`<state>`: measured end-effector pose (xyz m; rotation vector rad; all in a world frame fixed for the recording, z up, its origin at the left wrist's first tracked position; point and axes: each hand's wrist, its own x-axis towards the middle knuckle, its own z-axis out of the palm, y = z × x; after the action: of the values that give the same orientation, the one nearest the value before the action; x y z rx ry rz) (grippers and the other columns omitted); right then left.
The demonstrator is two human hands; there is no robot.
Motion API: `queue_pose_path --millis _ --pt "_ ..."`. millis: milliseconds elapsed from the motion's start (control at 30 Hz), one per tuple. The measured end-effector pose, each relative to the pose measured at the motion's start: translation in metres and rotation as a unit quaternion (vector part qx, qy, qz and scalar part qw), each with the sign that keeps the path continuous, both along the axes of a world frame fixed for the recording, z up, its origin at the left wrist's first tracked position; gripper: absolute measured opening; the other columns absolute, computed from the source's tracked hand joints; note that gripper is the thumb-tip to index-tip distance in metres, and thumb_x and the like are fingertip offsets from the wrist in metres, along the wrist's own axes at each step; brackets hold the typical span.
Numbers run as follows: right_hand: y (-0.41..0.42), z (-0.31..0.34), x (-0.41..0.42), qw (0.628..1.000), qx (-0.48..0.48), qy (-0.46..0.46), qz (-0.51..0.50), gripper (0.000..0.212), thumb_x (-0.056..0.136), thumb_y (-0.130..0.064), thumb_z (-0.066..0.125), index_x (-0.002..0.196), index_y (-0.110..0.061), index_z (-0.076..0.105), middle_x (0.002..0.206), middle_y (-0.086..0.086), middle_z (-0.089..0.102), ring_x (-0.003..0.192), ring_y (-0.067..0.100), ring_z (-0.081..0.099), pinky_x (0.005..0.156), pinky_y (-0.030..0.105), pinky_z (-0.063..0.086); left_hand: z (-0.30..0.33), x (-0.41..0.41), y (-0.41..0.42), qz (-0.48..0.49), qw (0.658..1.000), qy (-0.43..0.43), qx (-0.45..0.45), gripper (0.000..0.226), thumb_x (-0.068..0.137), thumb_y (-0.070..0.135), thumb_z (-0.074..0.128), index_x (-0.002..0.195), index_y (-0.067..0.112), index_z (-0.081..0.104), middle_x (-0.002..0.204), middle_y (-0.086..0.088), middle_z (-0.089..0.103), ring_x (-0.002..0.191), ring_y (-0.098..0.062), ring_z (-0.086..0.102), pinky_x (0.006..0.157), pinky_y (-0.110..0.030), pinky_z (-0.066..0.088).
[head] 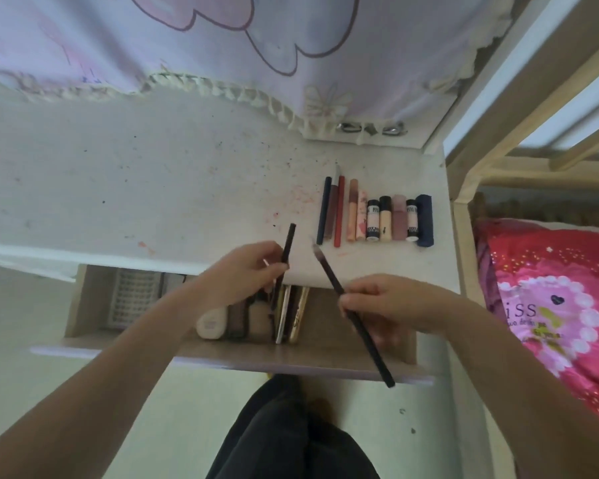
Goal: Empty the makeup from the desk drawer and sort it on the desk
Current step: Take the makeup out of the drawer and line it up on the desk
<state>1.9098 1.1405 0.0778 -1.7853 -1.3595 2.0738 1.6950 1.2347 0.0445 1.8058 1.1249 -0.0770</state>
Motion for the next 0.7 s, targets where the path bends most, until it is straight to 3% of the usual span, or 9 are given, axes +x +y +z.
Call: queue_pose_path --millis 133,200,267,300,367,500,600,700 --pt "0.073 -0.006 -0.020 0.968 0.186 -0.105 -0.134 0.015 0.098 -0.027 0.047 0.095 -0.014 0.055 0.069 -0.001 0.062 0.048 0.003 0.058 0.047 0.017 0.048 -0.008 0.029 0.047 0.094 0.991 0.004 0.092 0.019 0.096 0.022 0.050 0.109 0.011 0.058 0.084 0.002 0.059 0.061 -0.005 0.052 0.058 -0.019 0.039" --pt "0.105 -0.025 -0.032 0.935 0.241 -0.205 -0.161 0.023 0.098 -0.028 0.045 0.110 -0.010 0.052 0.075 0.004 0.067 0.063 0.010 0.065 0.069 0.028 0.054 -0.016 0.046 0.066 0.127 0.986 0.022 0.107 0.026 0.096 0.023 0.049 0.115 0.007 0.057 0.097 -0.006 0.062 0.067 -0.011 0.056 0.065 -0.023 0.044" --pt "0.126 -0.046 -0.040 0.890 0.277 -0.339 -0.125 0.031 0.097 -0.030 0.043 0.120 -0.009 0.048 0.091 0.007 0.066 0.097 0.023 0.061 0.101 0.039 0.039 -0.026 0.058 0.080 0.130 0.985 0.036 0.111 0.030 0.096 0.024 0.048 0.118 0.006 0.056 0.107 -0.010 0.064 0.077 -0.019 0.061 0.070 -0.028 0.046" --pt "0.132 -0.053 -0.041 0.870 0.288 -0.387 -0.107 0.032 0.096 -0.027 0.042 0.123 -0.010 0.045 0.097 0.009 0.063 0.109 0.028 0.053 0.108 0.042 0.029 -0.030 0.063 0.085 0.126 0.985 0.039 0.110 0.030 0.096 0.023 0.048 0.119 0.005 0.056 0.110 -0.012 0.063 0.083 -0.023 0.061 0.072 -0.029 0.047" --pt "0.137 -0.059 -0.042 0.857 0.290 -0.417 -0.086 0.033 0.096 -0.017 0.040 0.128 -0.009 0.040 0.105 0.012 0.060 0.117 0.031 0.047 0.106 0.041 0.025 -0.036 0.071 0.090 0.117 0.986 0.046 0.109 0.030 0.095 0.023 0.049 0.118 0.005 0.056 0.112 -0.013 0.062 0.087 -0.024 0.059 0.072 -0.030 0.046" --pt "0.137 -0.059 -0.037 0.832 0.308 -0.460 -0.023 0.031 0.095 -0.006 0.038 0.126 -0.005 0.040 0.108 0.015 0.060 0.107 0.032 0.049 0.077 0.034 0.030 -0.041 0.084 0.089 0.133 0.985 0.030 0.110 0.024 0.093 0.021 0.052 0.114 0.008 0.055 0.101 -0.011 0.063 0.080 -0.022 0.058 0.068 -0.030 0.046" --pt "0.132 -0.064 -0.030 0.824 0.317 -0.470 -0.007 0.031 0.094 -0.009 0.039 0.126 -0.007 0.041 0.103 0.016 0.060 0.109 0.036 0.048 0.080 0.041 0.038 -0.042 0.090 0.080 0.126 0.987 0.020 0.101 0.025 0.096 0.020 0.048 0.117 0.010 0.054 0.097 -0.009 0.062 0.075 -0.019 0.057 0.064 -0.028 0.046" --pt "0.114 -0.055 -0.024 0.839 0.350 -0.414 -0.049 0.021 0.097 -0.020 0.042 0.112 -0.010 0.052 0.095 0.011 0.061 0.095 0.028 0.055 0.074 0.038 0.042 -0.042 0.083 0.063 0.106 0.990 0.000 0.096 0.025 0.097 0.023 0.046 0.119 0.014 0.055 0.089 -0.003 0.064 0.070 -0.012 0.057 0.057 -0.018 0.042"
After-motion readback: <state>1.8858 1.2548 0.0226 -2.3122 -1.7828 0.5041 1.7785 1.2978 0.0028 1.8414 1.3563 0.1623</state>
